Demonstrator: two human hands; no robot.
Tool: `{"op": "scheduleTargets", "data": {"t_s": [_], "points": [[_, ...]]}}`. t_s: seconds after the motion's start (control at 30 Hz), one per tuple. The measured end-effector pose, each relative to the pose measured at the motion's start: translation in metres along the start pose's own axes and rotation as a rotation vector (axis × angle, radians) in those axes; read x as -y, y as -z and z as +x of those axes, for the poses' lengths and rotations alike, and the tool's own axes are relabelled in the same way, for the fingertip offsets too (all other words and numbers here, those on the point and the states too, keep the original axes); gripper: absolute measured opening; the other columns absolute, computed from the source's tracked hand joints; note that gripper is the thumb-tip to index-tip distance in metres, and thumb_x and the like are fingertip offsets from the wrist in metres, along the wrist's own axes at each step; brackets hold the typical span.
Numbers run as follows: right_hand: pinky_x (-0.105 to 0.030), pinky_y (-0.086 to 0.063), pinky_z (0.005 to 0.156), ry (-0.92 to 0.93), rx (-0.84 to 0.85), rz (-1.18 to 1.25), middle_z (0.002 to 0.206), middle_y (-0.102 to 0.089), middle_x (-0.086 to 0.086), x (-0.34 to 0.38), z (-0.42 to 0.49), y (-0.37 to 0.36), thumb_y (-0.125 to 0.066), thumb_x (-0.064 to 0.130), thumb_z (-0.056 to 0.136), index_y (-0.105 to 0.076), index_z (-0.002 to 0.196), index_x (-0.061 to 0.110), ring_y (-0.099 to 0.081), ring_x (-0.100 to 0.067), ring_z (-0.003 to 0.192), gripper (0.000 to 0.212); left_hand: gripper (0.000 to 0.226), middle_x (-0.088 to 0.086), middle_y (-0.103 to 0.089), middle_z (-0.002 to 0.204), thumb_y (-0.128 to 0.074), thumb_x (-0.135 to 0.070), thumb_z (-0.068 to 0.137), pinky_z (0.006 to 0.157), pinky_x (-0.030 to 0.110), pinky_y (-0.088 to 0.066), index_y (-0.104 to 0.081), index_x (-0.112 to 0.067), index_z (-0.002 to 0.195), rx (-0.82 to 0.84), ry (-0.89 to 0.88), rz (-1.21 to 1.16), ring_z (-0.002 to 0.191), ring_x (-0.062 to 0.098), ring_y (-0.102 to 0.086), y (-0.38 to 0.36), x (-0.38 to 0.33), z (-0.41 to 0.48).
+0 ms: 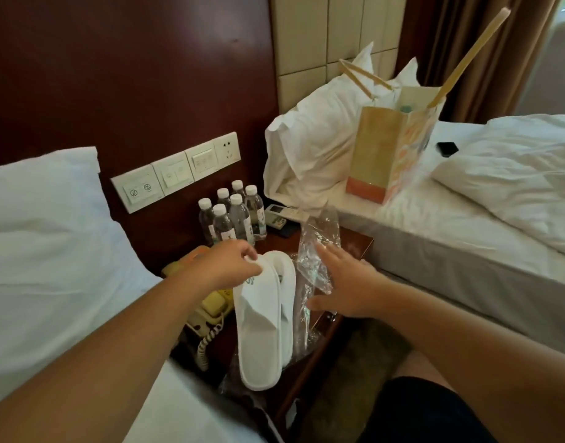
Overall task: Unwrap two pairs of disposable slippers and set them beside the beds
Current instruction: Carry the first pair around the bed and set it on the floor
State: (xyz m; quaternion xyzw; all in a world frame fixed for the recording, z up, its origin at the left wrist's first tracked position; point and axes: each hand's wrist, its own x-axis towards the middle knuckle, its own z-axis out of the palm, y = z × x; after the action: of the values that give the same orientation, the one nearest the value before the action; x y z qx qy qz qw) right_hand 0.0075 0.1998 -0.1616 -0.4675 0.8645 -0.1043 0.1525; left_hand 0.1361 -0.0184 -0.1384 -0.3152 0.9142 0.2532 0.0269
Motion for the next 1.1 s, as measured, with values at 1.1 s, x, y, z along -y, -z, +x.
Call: {"op": "scheduleTargets", "data": {"t_s": [1.1], "points": [[-0.038, -0.053, 0.082, -0.224, -0.561, 0.371, 0.115, -0.06, 0.007, 0.011, 0.008, 0.003, -0.032, 0.03, 0.096, -0.042, 0.142, 0.036, -0.059, -0.016, 0.103, 0.046, 0.027, -0.007, -0.046, 0.069, -0.048, -0.039, 0.093, 0.049, 0.027, -0.033, -0.034, -0.031, 0.071, -0.474, -0.47, -0.069, 0.064, 0.01, -0.047, -0.061, -0.019, -0.013]]}}
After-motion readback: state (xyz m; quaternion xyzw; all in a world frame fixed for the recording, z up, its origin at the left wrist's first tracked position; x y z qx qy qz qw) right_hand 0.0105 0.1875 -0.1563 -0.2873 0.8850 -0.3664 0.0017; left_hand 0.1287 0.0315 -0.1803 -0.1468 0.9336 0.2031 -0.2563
